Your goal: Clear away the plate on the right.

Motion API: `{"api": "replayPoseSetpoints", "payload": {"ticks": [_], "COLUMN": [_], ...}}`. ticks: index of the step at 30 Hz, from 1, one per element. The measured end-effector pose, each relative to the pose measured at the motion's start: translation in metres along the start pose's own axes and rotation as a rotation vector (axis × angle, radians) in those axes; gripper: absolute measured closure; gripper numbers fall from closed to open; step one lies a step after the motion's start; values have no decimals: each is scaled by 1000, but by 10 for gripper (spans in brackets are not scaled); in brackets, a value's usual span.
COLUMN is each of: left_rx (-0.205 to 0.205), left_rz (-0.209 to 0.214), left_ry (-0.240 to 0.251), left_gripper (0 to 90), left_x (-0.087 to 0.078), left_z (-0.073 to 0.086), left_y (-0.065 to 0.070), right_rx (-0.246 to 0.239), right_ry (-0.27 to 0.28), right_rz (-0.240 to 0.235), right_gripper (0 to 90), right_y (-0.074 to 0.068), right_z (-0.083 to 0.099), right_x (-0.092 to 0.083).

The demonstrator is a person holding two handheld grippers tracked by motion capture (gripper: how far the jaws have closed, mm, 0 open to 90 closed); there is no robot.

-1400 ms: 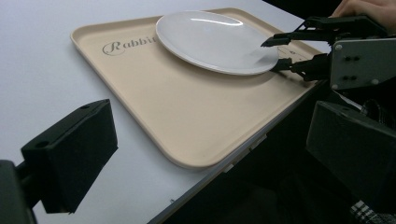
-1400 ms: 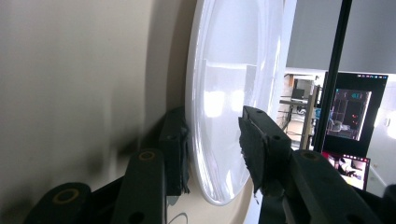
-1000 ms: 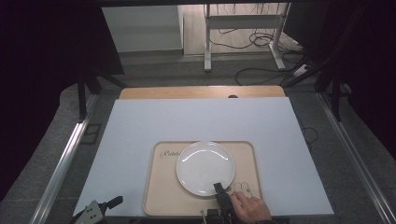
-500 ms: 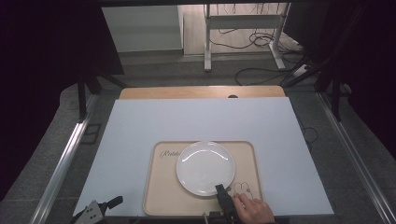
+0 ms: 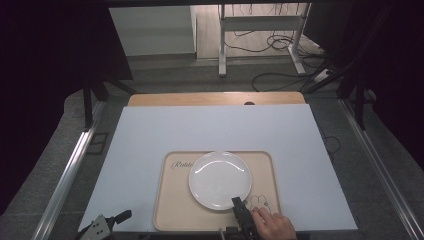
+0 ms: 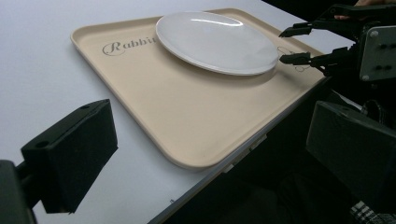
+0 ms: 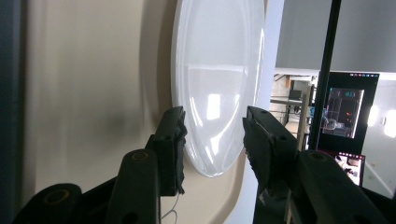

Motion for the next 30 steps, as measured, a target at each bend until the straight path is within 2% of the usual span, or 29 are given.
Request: {"api": "replayPoseSetpoints", "payload": {"ticks": [2,3,4,8,10,12,13,14,16,18,19,21,24,27,28,30], "left_rx": [-1,-1,0,0,-1,-1,-1,-1,-1,-1,-1,0,-1,-1,-1,0], "left_rz": [0,0,0,0,0,0,0,0,-1,0,0,0,-1,0,0,0], "left_ry": [1,1,0,0,1,1,1,1,1,1,1,0,1,1,1,1], "left_gripper": [15,14,15,15,14,14,14,14,15,14,14,15,14,14,14,14], "left_x": [0,0,0,0,0,0,0,0,0,0,0,0,0,0,0,0], "left_z": [0,0,0,0,0,0,0,0,0,0,0,0,0,0,0,0], "left_y": [0,0,0,0,0,0,0,0,0,0,0,0,0,0,0,0], "right_rx": [4,9,13,37,39,61,76,71,104,106,117,119,152,161,179,178], "right_ry": [-1,-22,8,10,-9,-10,16,-6,-5,-6,-16,-23,-15,-23,-22,-32], "right_rz": [1,3,4,2,6,6,-1,5,1,1,25,29,22,19,15,21], "right_gripper": [568,558,553,538,531,522,518,513,497,493,483,477,453,442,424,419], "right_y": [1,2,3,5,7,8,8,9,11,11,13,14,15,16,17,17], "right_z": [1,3,2,4,6,8,8,10,12,13,15,16,19,22,24,25], "right_x": [0,-2,0,0,-2,-2,-1,-2,-3,-3,-3,-3,-2,-1,-1,-1]}}
Point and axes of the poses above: each handheld gripper's, and its own axes: x roughly forward along the jaws, z roughly out of its underside, y roughly to its right, the point moved 6 cm from there along x, roughly forward along the jaws, and after that the axes turned 2 degrees about x, right-handed, at the moved point
